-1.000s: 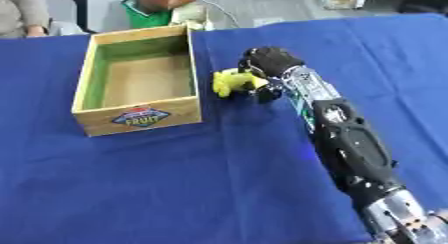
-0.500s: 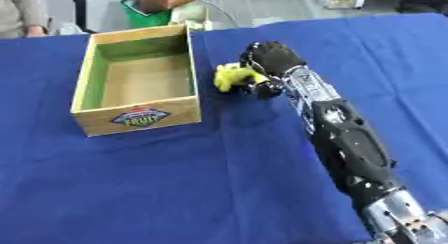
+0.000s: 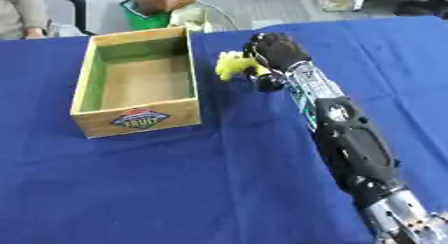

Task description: Pick up objects on the table and place them in the box.

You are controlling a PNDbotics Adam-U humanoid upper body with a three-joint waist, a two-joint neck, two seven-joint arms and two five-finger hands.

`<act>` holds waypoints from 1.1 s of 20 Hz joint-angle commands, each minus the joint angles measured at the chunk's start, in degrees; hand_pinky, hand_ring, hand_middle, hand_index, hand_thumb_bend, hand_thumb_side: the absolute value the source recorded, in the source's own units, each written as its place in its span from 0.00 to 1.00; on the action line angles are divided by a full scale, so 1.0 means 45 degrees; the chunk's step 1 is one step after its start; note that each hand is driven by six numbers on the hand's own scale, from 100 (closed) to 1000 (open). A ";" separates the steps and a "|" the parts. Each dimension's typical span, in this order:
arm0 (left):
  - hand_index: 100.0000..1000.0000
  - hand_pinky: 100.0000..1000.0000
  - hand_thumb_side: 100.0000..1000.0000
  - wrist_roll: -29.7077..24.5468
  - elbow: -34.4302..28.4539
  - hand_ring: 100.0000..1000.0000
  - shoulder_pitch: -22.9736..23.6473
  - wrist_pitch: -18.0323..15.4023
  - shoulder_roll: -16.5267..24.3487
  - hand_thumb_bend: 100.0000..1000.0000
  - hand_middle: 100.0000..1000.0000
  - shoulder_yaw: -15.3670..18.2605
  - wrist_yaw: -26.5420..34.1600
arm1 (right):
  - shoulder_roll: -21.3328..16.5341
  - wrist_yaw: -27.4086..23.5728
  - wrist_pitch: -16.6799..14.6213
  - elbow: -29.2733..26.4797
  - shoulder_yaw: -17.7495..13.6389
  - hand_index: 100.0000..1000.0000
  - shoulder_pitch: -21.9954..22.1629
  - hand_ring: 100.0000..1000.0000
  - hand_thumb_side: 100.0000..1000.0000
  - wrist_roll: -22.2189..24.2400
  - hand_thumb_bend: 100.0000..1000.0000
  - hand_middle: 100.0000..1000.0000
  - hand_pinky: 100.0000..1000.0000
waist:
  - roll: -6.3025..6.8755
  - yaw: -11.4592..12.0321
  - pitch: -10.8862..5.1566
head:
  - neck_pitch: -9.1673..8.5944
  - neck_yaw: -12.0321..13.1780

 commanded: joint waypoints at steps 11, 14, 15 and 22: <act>0.57 0.43 0.12 -0.0057 -0.0214 0.32 -0.0176 -0.0001 0.0152 0.71 0.39 -0.0025 0.0027 | 0.0218 0.0936 0.0020 -0.0495 -0.0022 0.09 -0.1803 0.31 0.00 -0.0339 0.00 0.00 0.62 | 0.0001 0.0290 -0.0243 | -0.0213 -0.0162; 0.57 0.43 0.12 -0.0075 -0.0217 0.32 -0.0198 0.0007 0.0143 0.71 0.39 -0.0049 0.0026 | 0.0584 0.1115 -0.0135 -0.0454 0.0089 0.10 -0.2053 0.31 0.00 -0.0358 0.00 0.00 0.62 | 0.0003 0.0416 -0.0221 | -0.0239 -0.0231; 0.57 0.43 0.12 -0.0085 -0.0219 0.32 -0.0207 0.0007 0.0141 0.71 0.39 -0.0059 0.0033 | 0.0699 0.1171 -0.0195 -0.0433 0.0132 0.10 -0.2120 0.31 0.00 -0.0357 0.00 0.00 0.62 | 0.0001 0.0464 -0.0215 | -0.0244 -0.0256; 0.57 0.43 0.12 -0.0137 -0.0226 0.32 -0.0246 0.0012 0.0120 0.71 0.39 -0.0106 0.0062 | 0.1579 0.1406 -0.0677 -0.0242 0.0471 0.10 -0.2389 0.32 0.00 -0.0323 0.00 0.00 0.63 | -0.0023 0.0886 -0.0155 | -0.0323 -0.0402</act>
